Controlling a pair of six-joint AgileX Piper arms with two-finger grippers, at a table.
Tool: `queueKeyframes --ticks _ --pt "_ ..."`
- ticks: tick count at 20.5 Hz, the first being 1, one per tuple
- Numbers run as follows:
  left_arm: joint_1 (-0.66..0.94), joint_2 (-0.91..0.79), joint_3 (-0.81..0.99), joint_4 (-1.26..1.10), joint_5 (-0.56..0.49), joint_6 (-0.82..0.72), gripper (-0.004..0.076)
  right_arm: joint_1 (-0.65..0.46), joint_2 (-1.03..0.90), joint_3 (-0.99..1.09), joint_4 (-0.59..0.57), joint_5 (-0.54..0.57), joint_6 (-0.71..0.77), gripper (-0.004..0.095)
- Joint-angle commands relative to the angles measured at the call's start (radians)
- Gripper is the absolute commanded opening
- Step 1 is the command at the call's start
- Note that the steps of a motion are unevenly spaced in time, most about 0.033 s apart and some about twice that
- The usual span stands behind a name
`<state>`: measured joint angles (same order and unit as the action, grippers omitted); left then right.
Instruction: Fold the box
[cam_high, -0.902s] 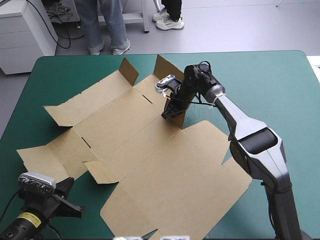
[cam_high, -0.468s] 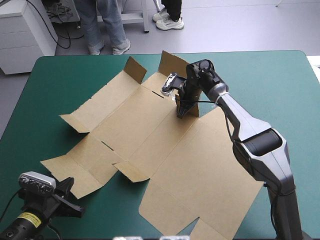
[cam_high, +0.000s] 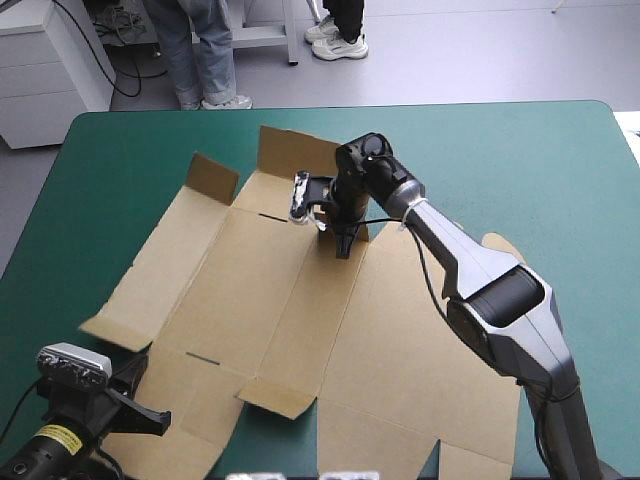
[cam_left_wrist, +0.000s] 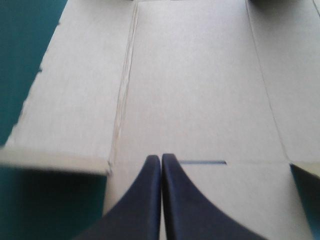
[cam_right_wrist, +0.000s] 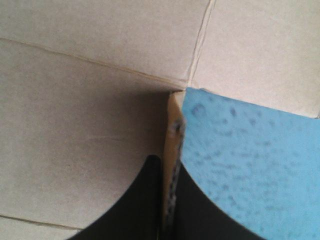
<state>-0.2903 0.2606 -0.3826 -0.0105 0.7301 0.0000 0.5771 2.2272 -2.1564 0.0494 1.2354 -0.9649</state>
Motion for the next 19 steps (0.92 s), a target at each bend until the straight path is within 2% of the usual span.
queueKeyframes --ticks 1,6,9,14,17,19 --pt "-0.003 0.011 -0.024 -0.003 -0.07 -0.006 -0.0008 0.047 -0.08 -0.028 -0.003 0.018 -0.092 -0.0018" --pt "-0.003 0.011 -0.024 -0.003 -0.07 -0.006 -0.0008 0.082 -0.076 -0.028 -0.062 0.018 -0.128 -0.0018" --pt "-0.003 0.011 -0.024 -0.003 -0.07 -0.006 -0.0008 0.071 -0.044 -0.028 -0.176 0.018 -0.111 -0.0018" --pt "-0.003 0.011 -0.024 -0.003 -0.07 -0.006 -0.0008 0.069 -0.018 -0.028 -0.151 0.016 -0.095 -0.0018" --pt "-0.003 0.011 -0.024 -0.003 -0.07 -0.006 -0.0008 0.069 -0.018 -0.028 -0.179 -0.011 -0.06 -0.0008" --pt "-0.003 0.011 -0.024 -0.003 -0.07 -0.006 -0.0008 0.069 -0.018 -0.028 -0.181 -0.011 -0.06 0.0042"
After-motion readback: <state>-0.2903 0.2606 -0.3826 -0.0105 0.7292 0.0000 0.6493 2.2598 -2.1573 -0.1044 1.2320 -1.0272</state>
